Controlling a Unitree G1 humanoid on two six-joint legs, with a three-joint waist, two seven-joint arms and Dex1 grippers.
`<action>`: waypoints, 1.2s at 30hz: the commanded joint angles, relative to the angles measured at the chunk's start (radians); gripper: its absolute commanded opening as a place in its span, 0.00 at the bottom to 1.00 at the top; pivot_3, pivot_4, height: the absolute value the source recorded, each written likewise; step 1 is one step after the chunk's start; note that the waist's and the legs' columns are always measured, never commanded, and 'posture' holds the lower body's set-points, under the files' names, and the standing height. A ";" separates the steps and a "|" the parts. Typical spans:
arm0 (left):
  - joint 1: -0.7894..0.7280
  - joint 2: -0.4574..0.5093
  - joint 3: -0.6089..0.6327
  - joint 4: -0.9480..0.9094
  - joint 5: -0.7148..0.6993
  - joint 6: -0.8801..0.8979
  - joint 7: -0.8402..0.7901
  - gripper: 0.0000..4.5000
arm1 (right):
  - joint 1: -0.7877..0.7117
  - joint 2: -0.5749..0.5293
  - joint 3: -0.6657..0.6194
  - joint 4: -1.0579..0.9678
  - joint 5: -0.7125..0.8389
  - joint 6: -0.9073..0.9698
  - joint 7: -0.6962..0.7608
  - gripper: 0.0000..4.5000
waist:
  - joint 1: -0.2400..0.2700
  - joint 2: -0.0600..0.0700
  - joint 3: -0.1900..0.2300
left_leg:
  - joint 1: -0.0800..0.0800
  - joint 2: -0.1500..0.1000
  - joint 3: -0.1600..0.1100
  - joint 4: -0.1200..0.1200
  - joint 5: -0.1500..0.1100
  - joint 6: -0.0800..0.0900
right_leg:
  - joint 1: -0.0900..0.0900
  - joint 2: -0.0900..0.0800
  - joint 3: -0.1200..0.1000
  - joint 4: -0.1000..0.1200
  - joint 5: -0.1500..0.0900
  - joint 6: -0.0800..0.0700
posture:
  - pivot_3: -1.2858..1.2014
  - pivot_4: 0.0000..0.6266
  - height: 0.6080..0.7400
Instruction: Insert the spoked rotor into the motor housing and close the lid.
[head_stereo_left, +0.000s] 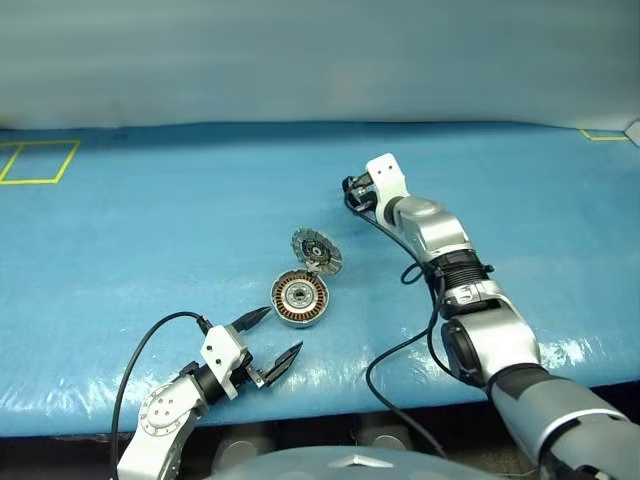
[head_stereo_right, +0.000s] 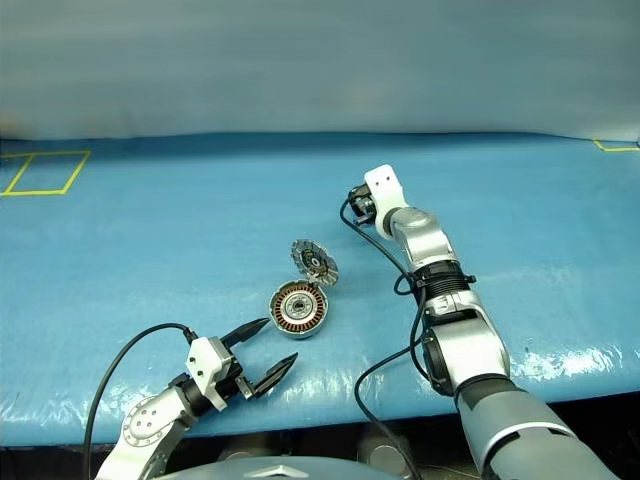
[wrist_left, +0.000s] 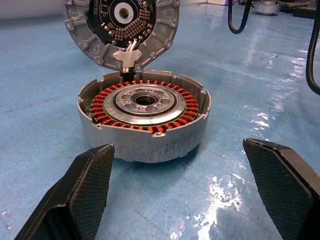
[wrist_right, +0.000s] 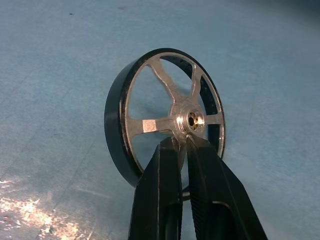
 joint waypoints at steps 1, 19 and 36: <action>-0.005 0.002 -0.006 -0.011 -0.006 -0.014 -0.010 1.00 | 0.009 0.008 -0.004 0.028 0.007 0.020 0.003 0.00 | -0.004 0.000 0.000 | 0.000 0.000 0.000 0.000 0.001 0.000 | 0.002 0.001 0.000 0.000 0.000 0.000 | 0.52 0.24 1.00; -0.018 -0.010 -0.001 0.001 -0.005 -0.015 -0.003 1.00 | 0.039 -0.013 0.090 -0.050 -0.020 -0.012 0.156 0.06 | -0.013 0.001 0.000 | -0.002 0.004 -0.001 -0.001 0.004 -0.001 | -0.001 0.005 0.001 0.000 0.002 -0.002 | 0.52 0.24 1.00; -0.023 -0.020 -0.007 0.008 -0.003 -0.014 0.001 1.00 | 0.037 -0.033 0.107 -0.146 -0.038 0.007 0.181 0.76 | -0.005 0.007 0.003 | -0.005 0.011 0.001 -0.002 0.005 -0.002 | -0.004 0.008 0.001 0.000 0.003 -0.003 | 0.52 0.24 1.00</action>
